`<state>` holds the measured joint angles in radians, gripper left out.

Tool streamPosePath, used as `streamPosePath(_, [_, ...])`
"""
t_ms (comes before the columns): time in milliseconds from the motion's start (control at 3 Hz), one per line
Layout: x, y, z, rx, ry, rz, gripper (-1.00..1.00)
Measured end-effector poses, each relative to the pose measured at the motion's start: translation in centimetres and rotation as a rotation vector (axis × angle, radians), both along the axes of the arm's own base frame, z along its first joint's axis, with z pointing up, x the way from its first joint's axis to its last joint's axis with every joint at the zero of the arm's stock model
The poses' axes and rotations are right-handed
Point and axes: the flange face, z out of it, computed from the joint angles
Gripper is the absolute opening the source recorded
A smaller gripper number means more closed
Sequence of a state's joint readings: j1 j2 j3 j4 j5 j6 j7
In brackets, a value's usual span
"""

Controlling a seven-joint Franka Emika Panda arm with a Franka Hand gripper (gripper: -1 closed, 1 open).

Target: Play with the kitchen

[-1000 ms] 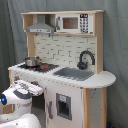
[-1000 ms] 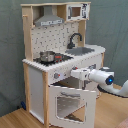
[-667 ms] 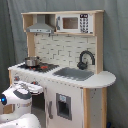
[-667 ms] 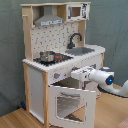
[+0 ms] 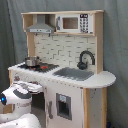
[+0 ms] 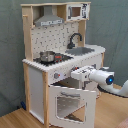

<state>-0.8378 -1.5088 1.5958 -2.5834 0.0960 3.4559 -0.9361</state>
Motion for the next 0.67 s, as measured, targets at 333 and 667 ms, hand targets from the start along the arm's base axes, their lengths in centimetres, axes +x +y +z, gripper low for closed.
streamPosePath(333, [-2.1,1.5,0.9,0.041,-0.002,0.008,1.0])
streamPosePath(667, [-3.6,0.9,0.4,0.058,0.015,-0.036,1.0])
